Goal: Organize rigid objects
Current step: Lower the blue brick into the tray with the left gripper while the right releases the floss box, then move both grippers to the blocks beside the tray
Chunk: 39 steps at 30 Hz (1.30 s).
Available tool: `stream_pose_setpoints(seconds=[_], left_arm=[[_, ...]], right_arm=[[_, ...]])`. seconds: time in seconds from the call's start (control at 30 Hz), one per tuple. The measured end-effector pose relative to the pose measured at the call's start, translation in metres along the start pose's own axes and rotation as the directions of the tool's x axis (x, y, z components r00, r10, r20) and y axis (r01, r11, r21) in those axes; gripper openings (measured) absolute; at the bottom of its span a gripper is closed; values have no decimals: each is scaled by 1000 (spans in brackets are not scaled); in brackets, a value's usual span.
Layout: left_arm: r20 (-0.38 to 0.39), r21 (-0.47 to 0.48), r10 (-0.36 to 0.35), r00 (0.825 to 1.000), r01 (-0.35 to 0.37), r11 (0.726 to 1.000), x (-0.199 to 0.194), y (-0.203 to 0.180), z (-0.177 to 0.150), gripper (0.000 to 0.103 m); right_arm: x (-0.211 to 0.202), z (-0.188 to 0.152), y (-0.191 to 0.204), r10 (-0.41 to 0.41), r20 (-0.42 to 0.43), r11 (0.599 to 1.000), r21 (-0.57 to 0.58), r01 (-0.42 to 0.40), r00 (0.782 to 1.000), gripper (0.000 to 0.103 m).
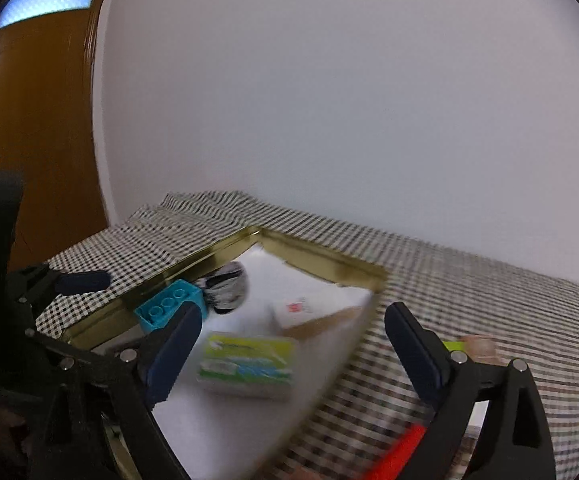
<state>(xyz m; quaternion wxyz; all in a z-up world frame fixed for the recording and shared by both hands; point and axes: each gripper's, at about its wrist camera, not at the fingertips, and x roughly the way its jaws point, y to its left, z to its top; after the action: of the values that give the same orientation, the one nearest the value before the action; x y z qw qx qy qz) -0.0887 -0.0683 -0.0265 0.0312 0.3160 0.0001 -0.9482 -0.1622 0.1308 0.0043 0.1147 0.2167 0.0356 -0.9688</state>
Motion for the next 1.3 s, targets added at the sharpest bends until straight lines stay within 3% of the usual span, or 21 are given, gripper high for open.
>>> stream_pose_setpoints(seconds=[0.27, 0.4, 0.5, 0.57, 0.73, 0.93, 1.07, 1.13, 1.3], left_arm=[[47, -9, -46, 998, 46, 999, -15, -38, -9, 100], [71, 49, -81, 994, 78, 996, -21, -73, -8, 100], [76, 113, -119, 990, 110, 987, -23, -101, -8, 93], [60, 156, -145, 988, 134, 979, -21, -121, -9, 80], [0, 214, -208, 978, 203, 955, -6, -161, -11, 68], [-128, 211, -275, 953, 297, 931, 16, -182, -13, 66], [-147, 213, -272, 951, 299, 930, 23, -185, -10, 59], [-163, 213, -261, 951, 292, 932, 29, -186, -10, 49], [-167, 226, -246, 955, 279, 933, 35, -190, -12, 44]], right_arm=[[-55, -25, -66, -141, 30, 988, 74, 138, 990, 95], [-59, -43, -81, -193, -8, 978, 82, 193, 981, 95], [-57, -57, -98, -226, -32, 965, 127, 228, 974, 95], [-54, -62, -115, -236, -57, 950, 198, 242, 970, 95], [-59, -67, -132, -266, -54, 922, 276, 270, 962, 95], [-59, -68, -129, -275, -44, 920, 277, 276, 960, 95], [-59, -71, -131, -274, -40, 915, 297, 273, 961, 95], [-62, -71, -134, -273, -43, 911, 310, 272, 961, 95], [-63, -74, -140, -273, -55, 898, 344, 275, 960, 95]])
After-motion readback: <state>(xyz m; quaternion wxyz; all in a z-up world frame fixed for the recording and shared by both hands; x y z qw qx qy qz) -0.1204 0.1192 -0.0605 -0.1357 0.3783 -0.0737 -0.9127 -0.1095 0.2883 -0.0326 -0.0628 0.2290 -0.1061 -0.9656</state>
